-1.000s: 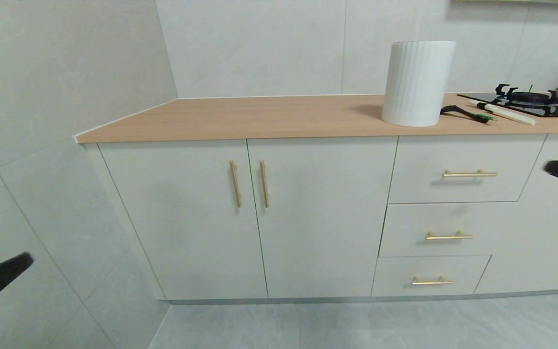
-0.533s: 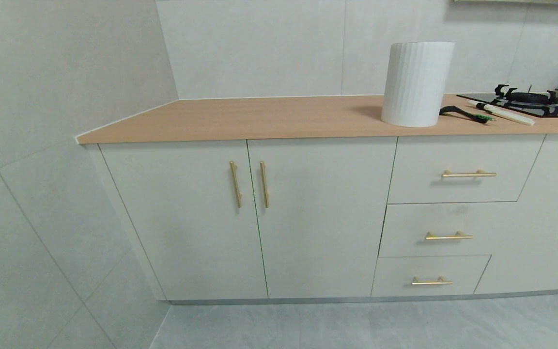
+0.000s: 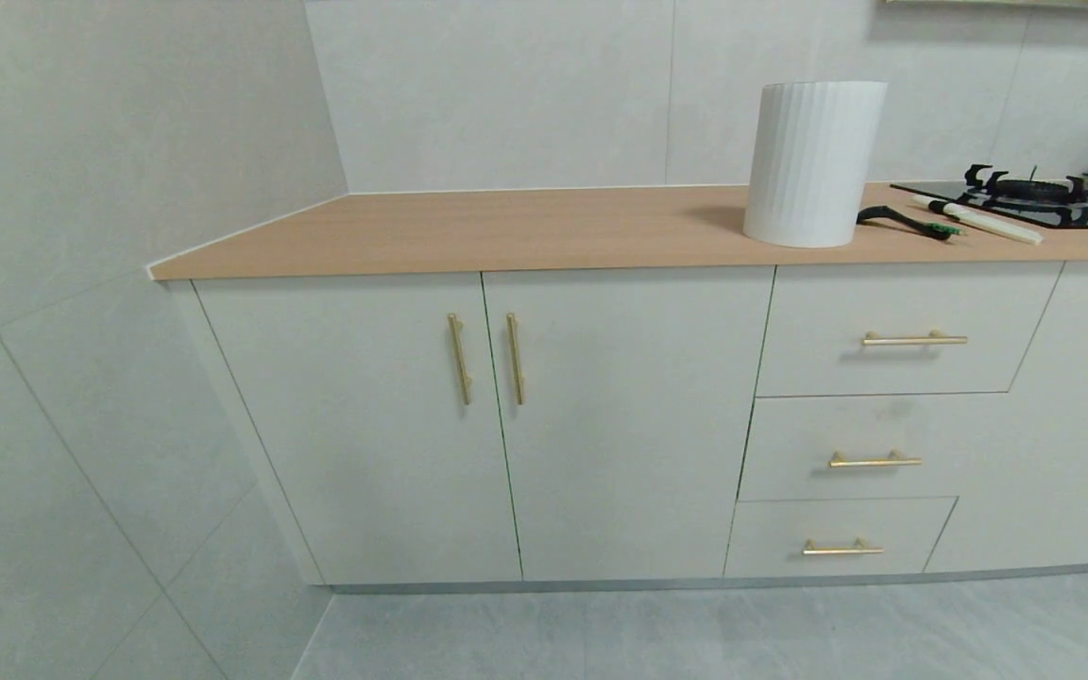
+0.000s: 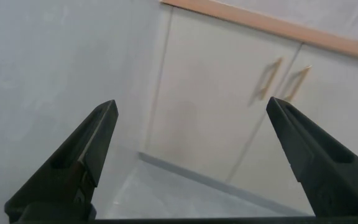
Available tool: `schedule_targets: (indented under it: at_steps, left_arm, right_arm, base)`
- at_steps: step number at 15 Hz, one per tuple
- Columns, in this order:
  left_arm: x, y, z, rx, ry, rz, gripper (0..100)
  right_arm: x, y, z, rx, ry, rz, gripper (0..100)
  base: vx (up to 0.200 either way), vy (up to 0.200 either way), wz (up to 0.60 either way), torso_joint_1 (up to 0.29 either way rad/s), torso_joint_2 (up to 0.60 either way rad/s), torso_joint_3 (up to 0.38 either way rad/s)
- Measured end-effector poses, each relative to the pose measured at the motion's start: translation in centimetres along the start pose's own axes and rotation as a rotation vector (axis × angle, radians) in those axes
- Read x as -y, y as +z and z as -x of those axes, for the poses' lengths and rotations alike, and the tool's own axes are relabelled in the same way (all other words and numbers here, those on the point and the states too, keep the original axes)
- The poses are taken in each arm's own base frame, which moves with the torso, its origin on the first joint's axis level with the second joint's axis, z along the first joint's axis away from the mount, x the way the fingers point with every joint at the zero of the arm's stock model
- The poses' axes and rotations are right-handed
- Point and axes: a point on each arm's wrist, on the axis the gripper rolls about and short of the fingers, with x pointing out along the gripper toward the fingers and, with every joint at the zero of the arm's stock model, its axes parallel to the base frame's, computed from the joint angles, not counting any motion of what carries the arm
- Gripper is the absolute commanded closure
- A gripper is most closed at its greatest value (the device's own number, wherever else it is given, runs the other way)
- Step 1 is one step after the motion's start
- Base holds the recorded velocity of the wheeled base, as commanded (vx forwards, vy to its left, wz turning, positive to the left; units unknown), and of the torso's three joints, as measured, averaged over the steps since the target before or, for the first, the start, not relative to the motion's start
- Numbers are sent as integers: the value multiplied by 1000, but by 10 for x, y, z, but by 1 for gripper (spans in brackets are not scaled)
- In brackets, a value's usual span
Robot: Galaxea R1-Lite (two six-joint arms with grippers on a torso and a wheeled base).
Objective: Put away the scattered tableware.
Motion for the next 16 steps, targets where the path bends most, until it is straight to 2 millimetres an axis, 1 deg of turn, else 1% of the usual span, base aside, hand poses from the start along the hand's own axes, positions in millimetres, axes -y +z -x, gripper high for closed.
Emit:
schedule_targets:
  at_steps: [2, 3, 5, 6, 7, 8, 9, 11, 13, 14, 16]
  left_arm:
    - [0, -19, -5, -4, 26, -19, 0]
    - [1, -27, -9, -13, 12, -32, 0]
    - [2, -49, -20, -34, -27, -67, 0]
    - [2, -58, -24, -38, -37, -85, 0]
    - [3, -67, -28, -40, -51, -105, 0]
    - [4, -72, -31, -23, -87, -121, 0]
    - [5, -78, -33, -21, -141, -135, 0]
    - [5, -86, -35, -48, -197, -173, 0]
    - [6, -89, -35, -66, -276, -197, 0]
    - [7, -93, -35, -101, -319, -209, 0]
    - [7, -93, -35, -103, -329, -203, 0]
  right_arm:
    - [-1, -17, -7, -42, -2, 14, 0]
    - [-2, -25, -11, -50, -1, 19, 0]
    - [-4, -48, -23, -38, 6, 39, 0]
    - [-5, -53, -26, -7, 23, 40, 0]
    - [-6, -61, -28, -26, 49, 53, 0]
    - [-7, -66, -29, -48, 112, 70, 0]
    - [-8, -69, -29, -54, 145, 94, 0]
    - [-8, -70, -30, -57, 172, 116, 0]
    - [-10, -72, -29, -67, 259, 114, 0]
    - [-11, -75, -29, -102, 296, 114, 0]
    - [-11, -76, -29, -116, 301, 72, 0]
  base:
    - [0, 0, 0, 0, 0, 0]
    - [0, 0, 0, 0, 0, 0]
    - [0, 0, 0, 0, 0, 0]
    - [0, 0, 0, 0, 0, 0]
    - [0, 0, 0, 0, 0, 0]
    - [0, 0, 0, 0, 0, 0]
    - [0, 0, 0, 0, 0, 0]
    - [0, 0, 0, 0, 0, 0]
    - [0, 0, 0, 0, 0, 0]
    - [0, 0, 0, 0, 0, 0]
    - [0, 0, 0, 0, 0, 0]
